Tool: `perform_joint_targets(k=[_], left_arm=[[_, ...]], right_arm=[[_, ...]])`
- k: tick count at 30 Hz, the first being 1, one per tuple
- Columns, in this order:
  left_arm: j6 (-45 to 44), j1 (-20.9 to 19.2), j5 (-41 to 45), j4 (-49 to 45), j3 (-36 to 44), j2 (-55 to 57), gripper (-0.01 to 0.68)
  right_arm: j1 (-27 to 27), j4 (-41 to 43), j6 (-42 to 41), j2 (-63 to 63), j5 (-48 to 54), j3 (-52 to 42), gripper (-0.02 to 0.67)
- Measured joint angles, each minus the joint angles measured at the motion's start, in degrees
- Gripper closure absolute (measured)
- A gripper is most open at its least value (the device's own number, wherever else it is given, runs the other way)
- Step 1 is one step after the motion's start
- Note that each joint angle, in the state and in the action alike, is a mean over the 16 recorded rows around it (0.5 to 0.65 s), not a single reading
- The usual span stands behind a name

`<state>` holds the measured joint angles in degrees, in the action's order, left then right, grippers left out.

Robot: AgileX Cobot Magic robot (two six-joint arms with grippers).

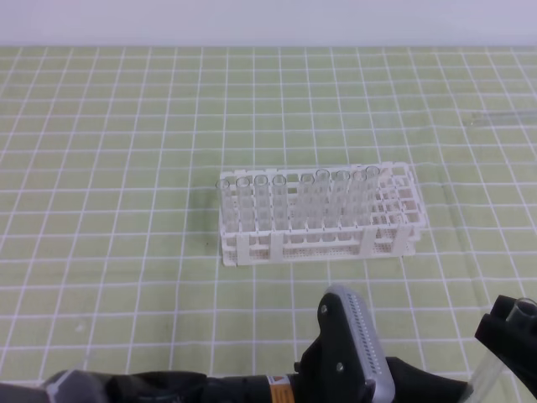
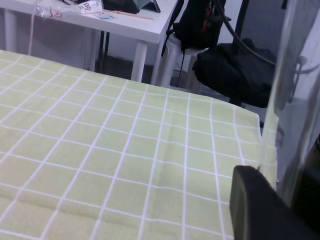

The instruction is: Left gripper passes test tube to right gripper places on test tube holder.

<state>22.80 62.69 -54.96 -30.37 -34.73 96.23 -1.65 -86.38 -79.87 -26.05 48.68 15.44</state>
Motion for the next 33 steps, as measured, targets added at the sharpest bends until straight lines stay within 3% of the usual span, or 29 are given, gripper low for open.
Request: perform_joint_targets(k=[11, 17, 25, 33], left_arm=[[1.8, -0.2, -0.2, 0.1, 0.8, -0.5, 0.390], [2.3, -1.6, 0.0, 0.1, 3.1, -2.9, 0.375], [2.3, -7.2, 1.9, 0.0, 10.7, -15.0, 0.490], [4.0, -11.8, 14.2, -1.8, 18.6, -33.6, 0.636]], right_arm=[[0.0, 0.0, -0.2, 0.0, -1.2, 0.0, 0.539], [0.0, -0.1, -0.4, 0.0, -4.4, 0.0, 0.540], [0.0, -0.3, -0.6, 0.0, -8.2, 0.0, 0.540], [0.0, -0.5, -1.0, 0.0, -8.7, 0.0, 0.540]])
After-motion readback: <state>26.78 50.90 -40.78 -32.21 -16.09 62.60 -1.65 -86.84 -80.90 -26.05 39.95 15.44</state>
